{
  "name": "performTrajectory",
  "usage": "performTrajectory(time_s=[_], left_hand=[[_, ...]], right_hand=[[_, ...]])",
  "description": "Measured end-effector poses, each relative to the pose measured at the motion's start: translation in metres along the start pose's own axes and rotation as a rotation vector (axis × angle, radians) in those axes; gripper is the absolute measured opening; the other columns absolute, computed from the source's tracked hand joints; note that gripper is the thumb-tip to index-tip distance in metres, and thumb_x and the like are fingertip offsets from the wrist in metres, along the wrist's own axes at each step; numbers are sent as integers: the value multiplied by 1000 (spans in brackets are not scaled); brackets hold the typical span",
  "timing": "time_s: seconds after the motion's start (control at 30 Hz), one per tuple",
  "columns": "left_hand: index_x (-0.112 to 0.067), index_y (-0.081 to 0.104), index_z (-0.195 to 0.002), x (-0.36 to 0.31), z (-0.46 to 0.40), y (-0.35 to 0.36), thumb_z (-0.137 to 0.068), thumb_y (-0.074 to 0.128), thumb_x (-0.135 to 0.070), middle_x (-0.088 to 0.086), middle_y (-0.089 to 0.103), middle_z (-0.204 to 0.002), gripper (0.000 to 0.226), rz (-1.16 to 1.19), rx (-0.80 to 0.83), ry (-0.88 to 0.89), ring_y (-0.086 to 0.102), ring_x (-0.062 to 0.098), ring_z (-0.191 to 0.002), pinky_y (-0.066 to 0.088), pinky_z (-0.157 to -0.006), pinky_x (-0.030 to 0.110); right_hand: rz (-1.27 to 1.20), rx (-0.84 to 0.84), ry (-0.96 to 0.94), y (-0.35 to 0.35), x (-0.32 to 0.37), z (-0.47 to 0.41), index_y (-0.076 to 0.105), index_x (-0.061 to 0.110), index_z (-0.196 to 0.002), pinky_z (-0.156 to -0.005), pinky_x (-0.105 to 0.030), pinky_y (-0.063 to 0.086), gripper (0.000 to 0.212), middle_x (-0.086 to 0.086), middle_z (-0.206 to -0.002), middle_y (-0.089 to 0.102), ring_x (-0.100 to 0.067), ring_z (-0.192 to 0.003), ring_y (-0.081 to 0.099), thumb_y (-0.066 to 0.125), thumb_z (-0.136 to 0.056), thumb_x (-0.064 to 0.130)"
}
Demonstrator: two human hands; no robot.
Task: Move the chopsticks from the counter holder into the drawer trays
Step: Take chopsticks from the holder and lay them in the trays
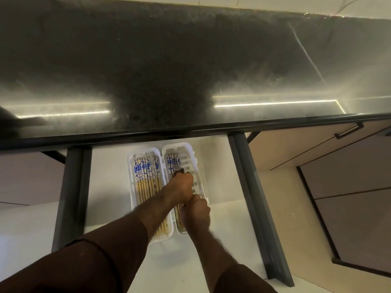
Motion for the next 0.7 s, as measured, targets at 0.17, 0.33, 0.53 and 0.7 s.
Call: performTrajectory(time_s=[0.17, 0.33, 0.53, 0.7], left_hand=[[-6, 59, -108, -1, -3, 1, -86, 64, -19, 12, 63, -112, 26, -130, 12, 80, 60, 27, -102, 48, -81, 33], [-6, 60, -106, -2, -5, 0, -88, 62, -16, 12, 65, -107, 21, -245, 10, 136, 61, 26, -96, 42, -74, 30], [-8, 59, -111, -2, -5, 2, -93, 53, -16, 13, 64, -117, 21, -398, 26, 172, 60, 28, -106, 46, -93, 39], [-10, 56, -122, 0, -4, 6, -95, 51, -21, 14, 55, -132, 29, -533, 18, 121, 45, 29, -127, 30, -109, 44]], right_hand=[[39, -86, -99, 0, -2, 5, 60, 15, -120, -84, -31, 53, 28, -4, -114, 69, -23, -99, 67, 47, -98, 27], [47, -149, -195, 0, -3, 13, 51, 18, -131, -83, -31, 54, 40, -1, -117, 68, -20, -98, 68, 53, -95, 35], [73, -142, -236, 2, -3, 14, 53, 15, -130, -83, -34, 54, 41, -5, -117, 68, -24, -98, 68, 60, -93, 31], [105, -154, -288, 4, -5, 16, 54, 15, -130, -80, -34, 54, 39, -8, -112, 68, -25, -96, 67, 57, -94, 27]])
Point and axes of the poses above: each hand's wrist, its own z-axis away from the middle knuckle, its own y-axis out of the palm, x = y × z, the point moved 2 cm from there along -z, towards the middle knuckle
